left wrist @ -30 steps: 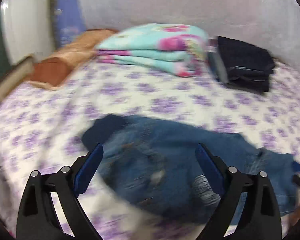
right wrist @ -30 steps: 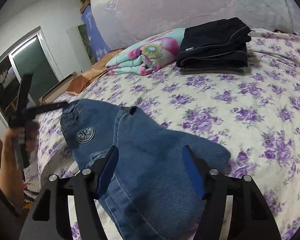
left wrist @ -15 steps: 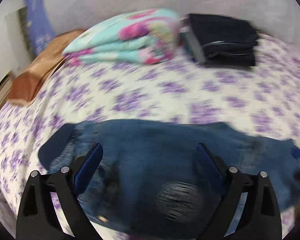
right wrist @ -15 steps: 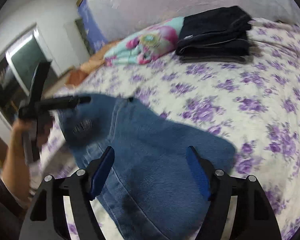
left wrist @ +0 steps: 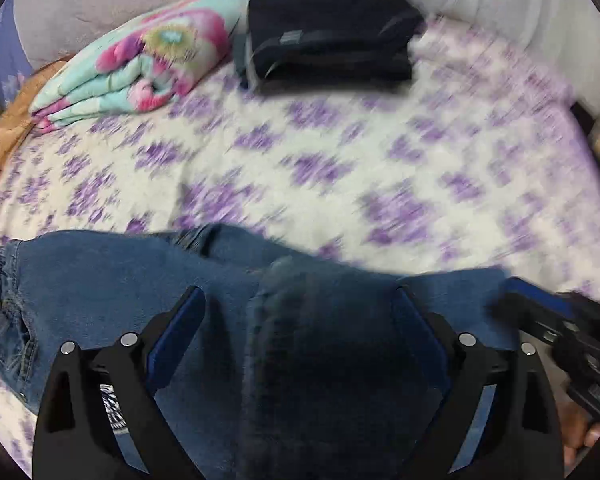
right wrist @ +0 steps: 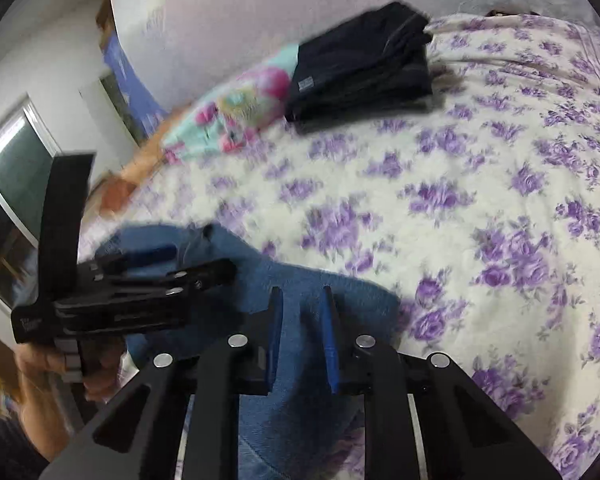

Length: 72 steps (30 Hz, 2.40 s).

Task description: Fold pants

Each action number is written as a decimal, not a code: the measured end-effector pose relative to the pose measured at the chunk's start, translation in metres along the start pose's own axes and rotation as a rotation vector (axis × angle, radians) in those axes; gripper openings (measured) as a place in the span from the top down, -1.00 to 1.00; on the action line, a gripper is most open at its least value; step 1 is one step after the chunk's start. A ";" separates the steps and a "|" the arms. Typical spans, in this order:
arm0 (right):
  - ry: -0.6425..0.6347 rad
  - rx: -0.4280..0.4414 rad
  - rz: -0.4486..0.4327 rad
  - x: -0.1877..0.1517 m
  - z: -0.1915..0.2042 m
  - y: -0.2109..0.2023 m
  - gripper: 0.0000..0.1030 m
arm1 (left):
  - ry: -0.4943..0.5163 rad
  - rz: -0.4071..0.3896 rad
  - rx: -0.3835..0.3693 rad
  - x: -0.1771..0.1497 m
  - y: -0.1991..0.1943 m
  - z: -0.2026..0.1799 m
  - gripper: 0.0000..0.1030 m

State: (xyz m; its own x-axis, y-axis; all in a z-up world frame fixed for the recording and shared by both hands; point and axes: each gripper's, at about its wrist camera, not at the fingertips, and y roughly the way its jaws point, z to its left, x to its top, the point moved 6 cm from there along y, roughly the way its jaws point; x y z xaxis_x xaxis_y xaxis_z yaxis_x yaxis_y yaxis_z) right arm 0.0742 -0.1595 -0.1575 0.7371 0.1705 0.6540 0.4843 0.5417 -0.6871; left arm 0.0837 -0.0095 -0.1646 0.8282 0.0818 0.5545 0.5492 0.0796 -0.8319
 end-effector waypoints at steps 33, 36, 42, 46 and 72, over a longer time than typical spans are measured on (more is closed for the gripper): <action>-0.001 -0.022 0.076 -0.008 -0.012 -0.004 -0.26 | -0.122 -0.020 -0.112 -0.038 -0.039 0.073 -0.91; 0.045 0.055 -0.006 0.003 -0.020 -0.018 -0.37 | -0.161 -0.082 -0.125 -0.043 -0.073 0.100 -0.91; 0.069 0.050 -0.022 0.004 -0.021 -0.013 -0.41 | -0.277 -0.093 -0.044 -0.068 -0.101 0.173 -0.91; 0.068 0.053 -0.030 0.004 -0.020 -0.012 -0.46 | -0.485 -0.015 -0.078 -0.095 -0.082 0.224 -0.91; 0.078 0.029 -0.043 0.004 -0.020 -0.023 -0.46 | 0.053 -0.356 0.079 0.003 -0.164 0.067 0.35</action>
State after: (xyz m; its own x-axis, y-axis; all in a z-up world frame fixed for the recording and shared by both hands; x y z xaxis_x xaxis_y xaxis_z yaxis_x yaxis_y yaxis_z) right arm 0.0756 -0.1871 -0.1455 0.7509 0.0820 0.6553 0.5035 0.5710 -0.6485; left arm -0.0110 0.0447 -0.0250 0.5926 -0.0159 0.8053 0.7952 0.1707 -0.5818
